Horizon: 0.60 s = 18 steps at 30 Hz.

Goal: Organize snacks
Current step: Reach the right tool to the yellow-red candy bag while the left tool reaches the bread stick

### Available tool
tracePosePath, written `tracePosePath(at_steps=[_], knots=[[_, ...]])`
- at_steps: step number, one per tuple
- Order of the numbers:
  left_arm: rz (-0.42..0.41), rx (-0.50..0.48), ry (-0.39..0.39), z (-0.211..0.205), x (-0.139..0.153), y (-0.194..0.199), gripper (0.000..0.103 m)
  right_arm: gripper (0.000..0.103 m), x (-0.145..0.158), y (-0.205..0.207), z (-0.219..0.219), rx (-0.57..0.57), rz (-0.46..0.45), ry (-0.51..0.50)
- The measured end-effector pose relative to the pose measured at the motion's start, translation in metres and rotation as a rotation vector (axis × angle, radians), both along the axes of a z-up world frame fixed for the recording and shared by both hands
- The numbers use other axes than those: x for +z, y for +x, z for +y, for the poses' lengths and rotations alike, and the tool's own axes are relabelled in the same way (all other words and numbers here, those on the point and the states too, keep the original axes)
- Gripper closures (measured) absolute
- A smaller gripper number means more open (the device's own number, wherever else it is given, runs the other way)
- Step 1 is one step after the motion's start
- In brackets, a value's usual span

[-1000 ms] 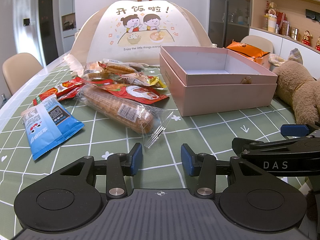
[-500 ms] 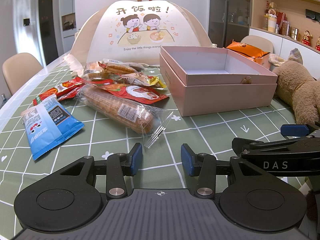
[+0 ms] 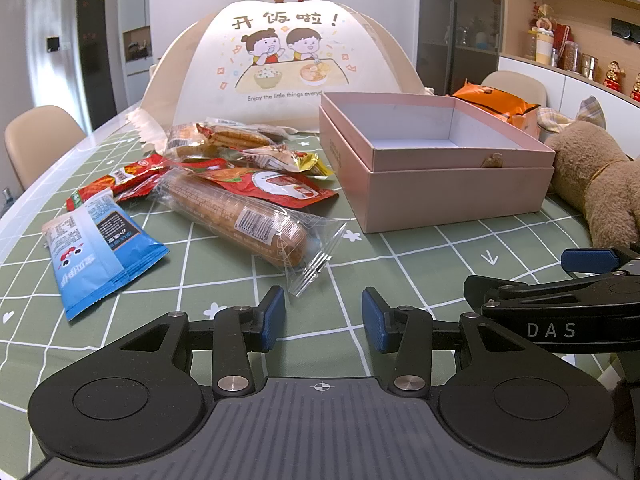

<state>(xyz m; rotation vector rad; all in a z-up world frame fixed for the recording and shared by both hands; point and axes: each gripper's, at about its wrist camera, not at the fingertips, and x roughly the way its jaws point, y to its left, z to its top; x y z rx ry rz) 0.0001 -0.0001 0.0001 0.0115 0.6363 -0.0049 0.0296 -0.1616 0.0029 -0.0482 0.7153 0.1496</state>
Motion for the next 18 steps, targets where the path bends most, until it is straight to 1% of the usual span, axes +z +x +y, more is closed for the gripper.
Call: tracePosePath(at_steps=[6,8,10,11,12,16,17,18], knots=[[0.0,-0.001,-0.001,0.001,0.0,0.0,0.054,0.0,0.0,0.002,0.0,0.008,0.011,-0.001],[0.006,-0.005,-0.025,0.003,0.002,-0.001,0.055,0.0,0.001,0.004,0.001,0.027,0.048,-0.006],[0.037,-0.003,-0.064,0.011,0.006,0.003,0.056,0.0,0.001,0.009,0.003,0.041,0.088,-0.013],[0.051,0.013,-0.101,0.019,0.012,0.005,0.056,0.0,0.002,0.01,0.004,0.048,0.113,-0.019],[0.047,0.041,-0.136,0.029,0.021,0.005,0.055,0.0,0.004,0.011,0.005,0.053,0.133,-0.023],[-0.017,0.183,-0.153,0.074,0.054,0.013,0.056,0.0,0.009,0.006,0.002,0.057,0.185,-0.032],[-0.005,0.219,-0.162,0.088,0.059,0.019,0.056,0.0,0.01,0.006,0.002,0.044,0.194,-0.031],[0.025,0.248,-0.185,0.102,0.062,0.027,0.058,0.0,0.01,0.005,0.003,0.026,0.199,-0.03]])
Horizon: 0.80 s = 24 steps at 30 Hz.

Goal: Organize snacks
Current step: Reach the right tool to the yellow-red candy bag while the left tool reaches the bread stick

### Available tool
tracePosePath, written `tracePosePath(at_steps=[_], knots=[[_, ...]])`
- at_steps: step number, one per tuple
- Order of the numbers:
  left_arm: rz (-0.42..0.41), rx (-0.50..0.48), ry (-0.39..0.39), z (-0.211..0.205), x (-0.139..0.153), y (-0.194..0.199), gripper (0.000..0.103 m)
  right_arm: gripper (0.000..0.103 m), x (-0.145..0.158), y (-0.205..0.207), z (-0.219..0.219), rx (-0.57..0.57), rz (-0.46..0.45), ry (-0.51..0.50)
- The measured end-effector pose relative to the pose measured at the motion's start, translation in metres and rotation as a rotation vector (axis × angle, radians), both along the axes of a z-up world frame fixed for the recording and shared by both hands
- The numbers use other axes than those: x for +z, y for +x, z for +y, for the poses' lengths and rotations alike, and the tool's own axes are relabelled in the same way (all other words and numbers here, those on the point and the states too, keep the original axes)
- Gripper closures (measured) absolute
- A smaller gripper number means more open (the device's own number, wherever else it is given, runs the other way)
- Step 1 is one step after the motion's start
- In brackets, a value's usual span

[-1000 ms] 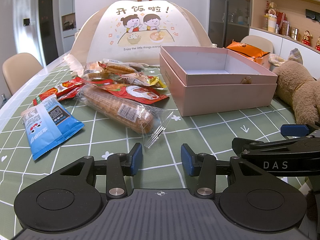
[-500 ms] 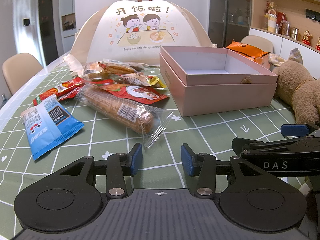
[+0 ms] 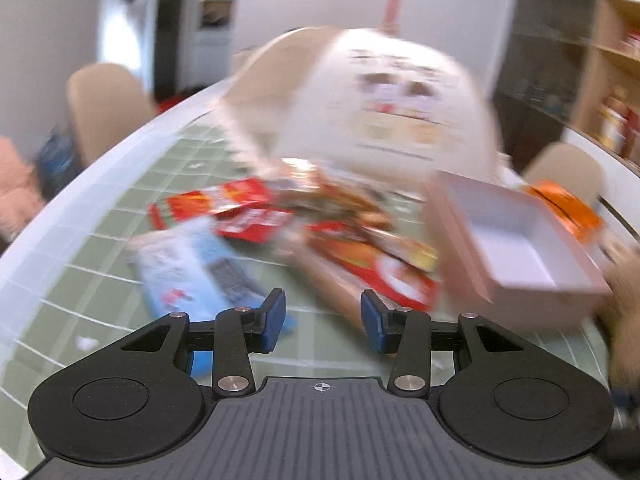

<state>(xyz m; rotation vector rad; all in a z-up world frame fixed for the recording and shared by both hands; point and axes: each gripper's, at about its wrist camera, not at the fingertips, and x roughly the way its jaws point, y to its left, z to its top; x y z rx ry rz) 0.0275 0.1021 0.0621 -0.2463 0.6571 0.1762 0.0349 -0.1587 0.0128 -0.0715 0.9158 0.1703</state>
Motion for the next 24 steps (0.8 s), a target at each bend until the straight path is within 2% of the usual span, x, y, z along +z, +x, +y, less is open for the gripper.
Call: tracePosePath(at_steps=[3,5,8,10,12,13,14,18,20,22,24], knots=[[0.096,0.031,-0.177,0.036,-0.003,0.026,0.058,0.0,0.001,-0.002,0.003,-0.025,0.003,-0.006],[0.132,0.025,-0.285,0.042,-0.006,0.04,0.058,0.0,0.0,-0.003,0.005,-0.018,-0.004,-0.006],[0.147,-0.003,-0.362,0.032,-0.011,0.059,0.058,0.0,0.0,-0.004,0.008,-0.012,-0.009,-0.006],[0.167,-0.033,-0.321,0.016,-0.015,0.071,0.058,0.0,0.001,-0.004,0.013,0.022,0.0,-0.013],[0.207,-0.065,-0.247,0.003,-0.019,0.084,0.058,0.006,0.006,-0.002,0.018,0.071,0.024,-0.028],[0.222,-0.069,-0.192,-0.003,-0.02,0.087,0.054,0.011,0.01,-0.002,0.021,0.107,0.025,-0.04],[0.213,-0.084,-0.13,-0.008,-0.021,0.088,0.053,0.011,0.015,-0.003,0.025,0.134,0.011,-0.057],[0.192,-0.108,0.009,-0.007,-0.018,0.081,0.054,0.011,0.048,-0.008,0.038,0.234,-0.147,-0.106],[0.207,-0.09,0.075,0.002,-0.018,0.071,0.059,0.011,0.063,-0.005,0.044,0.28,-0.19,-0.085],[0.249,-0.059,0.13,0.015,-0.022,0.065,0.071,0.011,0.078,0.007,0.052,0.312,-0.204,-0.035],[0.257,-0.024,0.095,0.032,-0.023,0.056,0.075,0.011,0.09,0.026,0.061,0.327,-0.191,0.039]])
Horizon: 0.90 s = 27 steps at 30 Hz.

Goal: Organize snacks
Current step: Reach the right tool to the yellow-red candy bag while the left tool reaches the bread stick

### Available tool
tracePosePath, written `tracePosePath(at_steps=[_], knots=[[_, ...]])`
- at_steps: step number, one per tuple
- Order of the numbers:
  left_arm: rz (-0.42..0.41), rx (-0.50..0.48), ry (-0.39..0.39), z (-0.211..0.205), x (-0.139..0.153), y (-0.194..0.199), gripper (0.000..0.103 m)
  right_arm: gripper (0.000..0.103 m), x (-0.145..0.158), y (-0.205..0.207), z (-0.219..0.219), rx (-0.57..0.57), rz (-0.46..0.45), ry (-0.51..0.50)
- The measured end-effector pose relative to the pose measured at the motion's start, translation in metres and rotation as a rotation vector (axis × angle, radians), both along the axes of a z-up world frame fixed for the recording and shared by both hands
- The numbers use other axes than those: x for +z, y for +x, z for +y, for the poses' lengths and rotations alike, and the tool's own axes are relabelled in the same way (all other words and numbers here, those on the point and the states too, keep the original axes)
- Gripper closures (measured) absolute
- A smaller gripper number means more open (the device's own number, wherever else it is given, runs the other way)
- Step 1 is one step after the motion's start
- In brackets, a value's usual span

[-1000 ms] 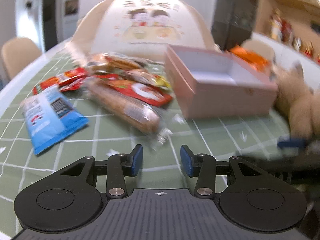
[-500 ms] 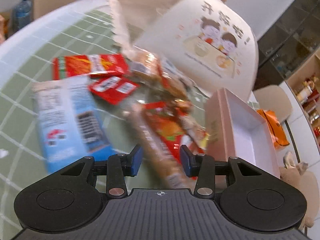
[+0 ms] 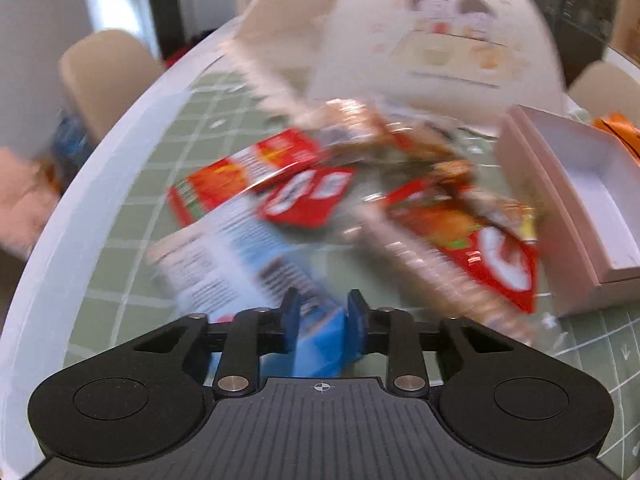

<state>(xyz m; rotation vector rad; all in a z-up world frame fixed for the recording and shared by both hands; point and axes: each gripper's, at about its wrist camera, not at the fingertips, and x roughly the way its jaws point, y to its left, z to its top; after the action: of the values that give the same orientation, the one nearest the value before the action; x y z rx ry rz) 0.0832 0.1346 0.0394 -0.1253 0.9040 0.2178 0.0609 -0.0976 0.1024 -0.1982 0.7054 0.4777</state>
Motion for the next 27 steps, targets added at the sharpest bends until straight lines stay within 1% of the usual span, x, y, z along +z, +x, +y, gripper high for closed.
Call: tracePosePath(at_steps=[3,4,5,7,8,9,10,11,13,14,15,17,20,23,25,27], knots=[[-0.045,0.074,-0.183,0.032,0.007,-0.019,0.075,0.011,0.012,0.046,0.021,-0.02,0.07,0.079],[-0.057,0.093,-0.236,0.038,0.009,-0.025,0.075,0.015,0.014,0.063,0.032,-0.015,0.097,0.098],[-0.068,0.105,-0.28,0.042,0.01,-0.031,0.076,0.024,0.013,0.08,0.045,-0.002,0.12,0.102],[-0.077,0.094,-0.313,0.042,0.015,-0.038,0.076,0.033,0.003,0.111,0.072,0.023,0.176,0.078],[-0.082,0.077,-0.327,0.04,0.018,-0.043,0.076,0.039,-0.004,0.124,0.084,0.037,0.197,0.057],[-0.086,0.063,-0.339,0.037,0.019,-0.048,0.076,0.045,-0.011,0.134,0.096,0.044,0.2,0.023],[-0.088,0.048,-0.355,0.035,0.021,-0.052,0.076,0.054,-0.021,0.144,0.108,0.042,0.198,-0.028],[-0.088,0.034,-0.37,0.033,0.022,-0.056,0.076,0.06,-0.029,0.149,0.118,0.048,0.198,-0.072],[-0.084,0.023,-0.383,0.033,0.023,-0.064,0.076,0.062,-0.042,0.152,0.129,0.059,0.203,-0.12],[-0.08,0.024,-0.386,0.032,0.022,-0.068,0.076,0.065,-0.047,0.152,0.131,0.057,0.217,-0.125],[-0.076,0.028,-0.392,0.032,0.021,-0.071,0.076,0.065,-0.051,0.154,0.131,0.047,0.247,-0.118],[-0.069,0.037,-0.415,0.035,0.017,-0.073,0.076,0.065,-0.05,0.147,0.124,0.027,0.271,-0.08],[-0.063,0.046,-0.446,0.037,0.012,-0.073,0.076,0.065,-0.048,0.124,0.109,0.087,0.365,0.014],[-0.058,0.037,-0.469,0.032,0.009,-0.071,0.076,0.065,-0.05,0.09,0.088,0.117,0.411,0.051],[-0.07,0.028,-0.46,0.028,0.012,-0.07,0.076,0.065,-0.051,0.07,0.071,0.135,0.436,0.079],[-0.095,0.018,-0.433,0.023,0.018,-0.068,0.076,0.065,-0.049,0.054,0.054,0.136,0.458,0.109]])
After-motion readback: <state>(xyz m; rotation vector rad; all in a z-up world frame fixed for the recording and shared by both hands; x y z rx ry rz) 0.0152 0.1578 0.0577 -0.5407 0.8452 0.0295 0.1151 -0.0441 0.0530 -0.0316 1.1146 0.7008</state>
